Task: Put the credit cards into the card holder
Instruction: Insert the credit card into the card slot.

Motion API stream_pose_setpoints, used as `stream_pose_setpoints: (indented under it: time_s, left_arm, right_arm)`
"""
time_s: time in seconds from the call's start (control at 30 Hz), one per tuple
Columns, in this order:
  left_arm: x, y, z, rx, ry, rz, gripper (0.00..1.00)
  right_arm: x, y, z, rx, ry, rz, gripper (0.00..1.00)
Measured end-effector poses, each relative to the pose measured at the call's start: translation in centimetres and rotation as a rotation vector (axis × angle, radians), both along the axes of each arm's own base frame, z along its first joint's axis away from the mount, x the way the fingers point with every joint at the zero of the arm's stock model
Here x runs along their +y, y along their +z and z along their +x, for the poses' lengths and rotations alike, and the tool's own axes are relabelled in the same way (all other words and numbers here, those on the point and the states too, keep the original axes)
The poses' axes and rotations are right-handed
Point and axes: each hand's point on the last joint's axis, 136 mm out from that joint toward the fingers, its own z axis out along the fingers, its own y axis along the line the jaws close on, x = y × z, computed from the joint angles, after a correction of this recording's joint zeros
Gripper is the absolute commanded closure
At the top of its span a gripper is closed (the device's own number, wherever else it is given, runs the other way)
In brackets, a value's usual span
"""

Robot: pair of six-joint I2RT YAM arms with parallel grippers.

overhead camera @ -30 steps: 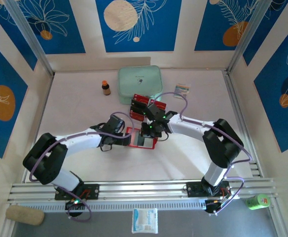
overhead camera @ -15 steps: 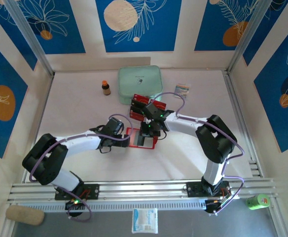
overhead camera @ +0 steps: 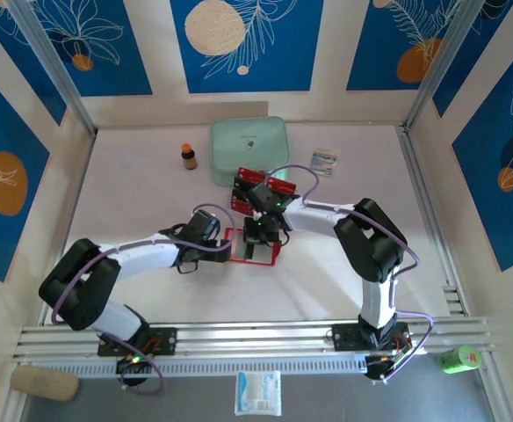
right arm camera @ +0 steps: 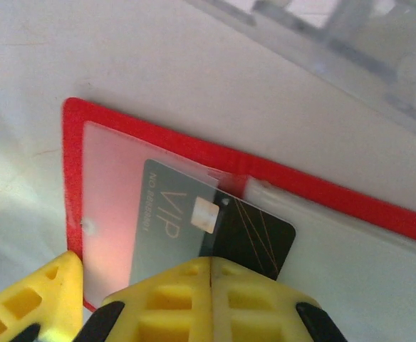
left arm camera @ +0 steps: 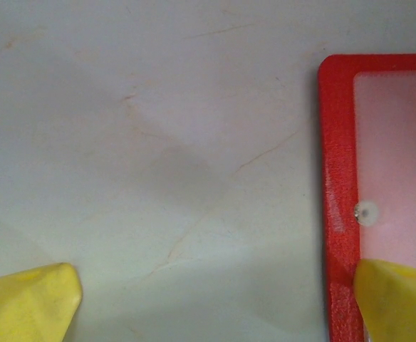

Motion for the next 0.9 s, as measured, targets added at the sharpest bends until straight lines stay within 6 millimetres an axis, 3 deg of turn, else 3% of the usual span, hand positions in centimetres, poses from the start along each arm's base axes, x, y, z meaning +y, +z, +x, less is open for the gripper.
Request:
stream_pose_setpoints:
  time_s: [0.37,0.63,0.9]
  left_arm:
    - [0.0,0.1,0.0,-0.009,0.002,-0.009,0.0]
    - [0.0,0.1,0.0,-0.014,0.002,-0.013,0.0]
    - [0.0,0.0,0.0,-0.016,0.003,-0.014,0.0]
  right_arm:
    - [1.2,0.4,-0.2,0.005,0.024,0.015,1.0]
    - [0.4,3.5,-0.4,-0.041,0.012,0.055,1.0]
    - [-0.6,1.8,-1.4,-0.004,0.011,0.021,1.0]
